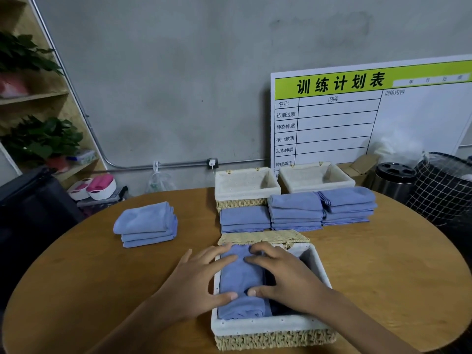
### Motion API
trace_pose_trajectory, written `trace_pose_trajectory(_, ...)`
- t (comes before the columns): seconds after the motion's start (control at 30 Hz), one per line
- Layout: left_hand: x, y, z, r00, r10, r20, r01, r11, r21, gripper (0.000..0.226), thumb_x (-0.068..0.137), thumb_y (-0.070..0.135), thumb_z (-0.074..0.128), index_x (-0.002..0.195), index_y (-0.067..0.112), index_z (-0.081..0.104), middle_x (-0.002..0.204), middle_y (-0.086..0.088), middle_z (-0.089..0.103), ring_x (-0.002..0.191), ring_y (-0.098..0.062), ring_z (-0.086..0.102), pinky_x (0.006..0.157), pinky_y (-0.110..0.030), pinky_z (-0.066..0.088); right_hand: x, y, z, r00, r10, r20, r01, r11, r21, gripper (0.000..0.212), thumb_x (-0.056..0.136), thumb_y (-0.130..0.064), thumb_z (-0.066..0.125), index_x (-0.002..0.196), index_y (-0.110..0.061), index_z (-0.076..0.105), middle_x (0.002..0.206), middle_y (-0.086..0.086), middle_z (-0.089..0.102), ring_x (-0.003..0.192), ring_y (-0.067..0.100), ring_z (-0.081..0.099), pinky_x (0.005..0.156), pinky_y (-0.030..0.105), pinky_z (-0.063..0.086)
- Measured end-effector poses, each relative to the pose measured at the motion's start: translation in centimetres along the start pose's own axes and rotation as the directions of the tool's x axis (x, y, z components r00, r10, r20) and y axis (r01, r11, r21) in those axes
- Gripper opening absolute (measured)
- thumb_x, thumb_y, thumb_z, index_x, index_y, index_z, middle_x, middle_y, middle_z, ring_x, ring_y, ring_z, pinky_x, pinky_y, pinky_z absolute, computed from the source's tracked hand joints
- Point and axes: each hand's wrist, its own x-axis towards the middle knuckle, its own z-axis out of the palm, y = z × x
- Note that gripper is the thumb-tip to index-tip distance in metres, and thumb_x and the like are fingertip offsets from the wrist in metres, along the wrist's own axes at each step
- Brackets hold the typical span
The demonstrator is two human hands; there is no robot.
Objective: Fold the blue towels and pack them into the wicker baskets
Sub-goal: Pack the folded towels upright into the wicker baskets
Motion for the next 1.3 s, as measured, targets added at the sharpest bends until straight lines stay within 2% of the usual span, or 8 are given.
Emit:
trace_pose_trajectory(0.33,0.3,1.1,-1.0,0.974,-0.02,0.225,-0.025,0.98,0.196,0.1,0.07,0.09,0.014,0.157,0.043,0.007,0.165,0.022,-0.005,0.154,-0.01,0.0,0.119,-0.061,-0.007,0.0,-0.4,-0.6,0.968,0.076,0.237,-0.072,0.997,-0.026,0.091,0.082,-0.075,0.05,0.154,-0.022,0.034,0.159,-0.016,0.021,0.14,0.012,0.034,0.11,0.032,0.036)
trace_pose_trajectory(0.53,0.6,1.1,-3.4,0.968,0.03,0.251,-0.05,0.996,0.072,0.085,0.085,0.077,0.051,0.157,0.041,0.022,0.162,0.025,0.006,0.144,-0.006,0.023,0.114,-0.035,0.021,0.3,-0.6,-1.4,0.947,0.112,0.302,-0.111,0.994,-0.021,0.088,0.086,-0.068,0.058,0.156,-0.024,0.029,0.161,-0.019,0.014,0.144,0.011,0.029,0.113,0.033,0.033)
trace_pose_trajectory(0.83,1.0,1.8,-2.2,0.951,0.037,0.307,-0.072,0.992,0.103,0.092,0.086,0.07,0.057,0.159,0.037,0.012,0.165,0.022,-0.003,0.141,-0.014,0.032,0.101,-0.029,0.032,0.4,-1.5,-0.5,0.96,0.089,0.266,-0.057,0.991,-0.123,0.081,0.085,-0.057,0.067,0.148,-0.013,0.04,0.149,-0.005,0.03,0.119,0.026,0.051,0.094,0.039,0.045)
trace_pose_trajectory(0.93,1.6,1.5,-2.9,0.927,0.052,0.372,-0.079,0.995,0.059,0.095,0.085,0.073,0.057,0.16,0.035,0.011,0.165,0.02,-0.005,0.148,-0.014,0.023,0.111,-0.031,0.031,1.0,-1.1,-1.5,0.95,0.085,0.3,-0.062,0.994,-0.087,0.086,0.081,-0.065,0.067,0.146,-0.015,0.045,0.15,-0.005,0.037,0.126,0.021,0.049,0.101,0.036,0.043)
trace_pose_trajectory(1.0,2.3,0.8,-3.9,0.904,0.049,0.425,-0.065,0.998,0.024,0.09,0.08,0.083,0.049,0.155,0.039,0.029,0.164,0.015,0.014,0.146,-0.011,0.027,0.115,-0.034,0.031,1.6,-0.8,-2.9,0.966,0.087,0.242,-0.091,0.996,0.008,0.08,0.074,-0.077,0.062,0.131,-0.021,0.063,0.134,-0.009,0.059,0.116,0.008,0.057,0.099,0.032,0.047)
trace_pose_trajectory(1.07,3.2,-0.2,-5.5,0.949,0.088,0.303,-0.059,0.993,-0.103,0.066,0.083,0.083,0.044,0.122,0.035,0.066,0.128,0.01,0.062,0.113,-0.008,0.058,0.101,-0.039,0.047,2.8,0.1,-4.7,0.985,0.152,0.077,-0.161,0.979,0.128,0.051,0.079,-0.068,0.065,0.106,-0.026,0.075,0.104,-0.019,0.071,0.095,-0.007,0.062,0.084,0.02,0.049)
trace_pose_trajectory(1.13,5.0,-1.1,-6.9,0.999,0.027,0.046,-0.013,0.956,-0.294,0.042,0.097,0.058,0.05,0.094,0.025,0.075,0.088,0.009,0.073,0.08,-0.007,0.068,0.086,-0.04,0.056,4.4,1.4,-6.1,0.962,0.251,-0.105,-0.233,0.959,0.16,0.026,0.087,-0.051,0.068,0.093,-0.027,0.075,0.089,-0.021,0.071,0.082,-0.008,0.061,0.072,0.014,0.045)
trace_pose_trajectory(1.3,12.7,-3.7,-6.8,0.972,-0.115,-0.205,0.07,0.975,-0.213,0.031,0.104,0.031,0.047,0.089,0.02,0.072,0.087,0.007,0.07,0.083,-0.008,0.064,0.082,-0.04,0.054,7.5,6.4,-5.4,0.919,0.363,-0.154,-0.34,0.927,0.157,0.019,0.095,-0.038,0.063,0.096,-0.022,0.074,0.094,-0.01,0.072,0.087,0.01,0.064,0.079,0.036,0.054)
